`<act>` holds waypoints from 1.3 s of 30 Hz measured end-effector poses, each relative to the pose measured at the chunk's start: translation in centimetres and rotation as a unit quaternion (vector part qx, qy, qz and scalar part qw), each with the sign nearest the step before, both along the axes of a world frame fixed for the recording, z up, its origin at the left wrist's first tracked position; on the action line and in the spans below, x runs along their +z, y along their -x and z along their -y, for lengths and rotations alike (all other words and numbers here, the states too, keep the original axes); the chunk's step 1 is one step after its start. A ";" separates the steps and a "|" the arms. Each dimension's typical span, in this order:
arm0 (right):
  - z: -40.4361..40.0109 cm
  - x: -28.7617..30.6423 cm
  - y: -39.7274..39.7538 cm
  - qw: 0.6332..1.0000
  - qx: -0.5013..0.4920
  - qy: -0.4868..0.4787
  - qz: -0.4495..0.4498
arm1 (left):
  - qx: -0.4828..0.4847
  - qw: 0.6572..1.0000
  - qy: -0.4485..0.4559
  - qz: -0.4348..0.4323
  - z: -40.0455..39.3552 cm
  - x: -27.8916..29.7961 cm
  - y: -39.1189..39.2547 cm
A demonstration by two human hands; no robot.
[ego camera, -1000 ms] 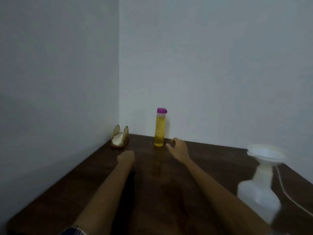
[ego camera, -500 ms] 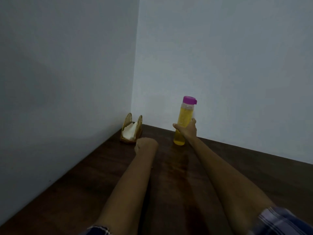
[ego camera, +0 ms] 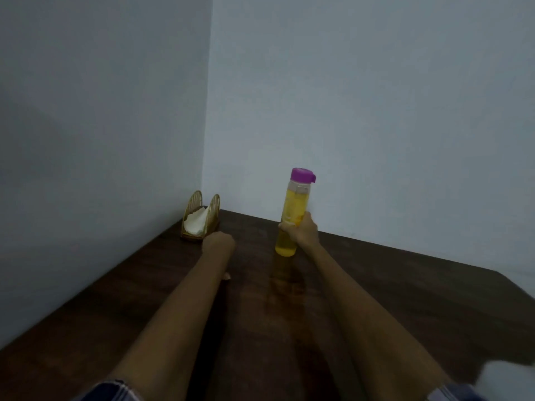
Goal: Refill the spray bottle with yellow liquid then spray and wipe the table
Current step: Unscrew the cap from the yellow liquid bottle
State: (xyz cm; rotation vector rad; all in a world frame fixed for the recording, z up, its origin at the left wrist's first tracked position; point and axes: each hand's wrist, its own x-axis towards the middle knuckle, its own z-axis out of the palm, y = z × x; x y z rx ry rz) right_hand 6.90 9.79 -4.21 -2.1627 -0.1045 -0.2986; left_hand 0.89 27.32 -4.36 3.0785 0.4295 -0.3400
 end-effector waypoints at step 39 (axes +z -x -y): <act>8.7 12.7 29.5 0.941 -0.022 0.294 0.164 | -0.093 0.864 0.365 0.335 17.0 6.5 23.9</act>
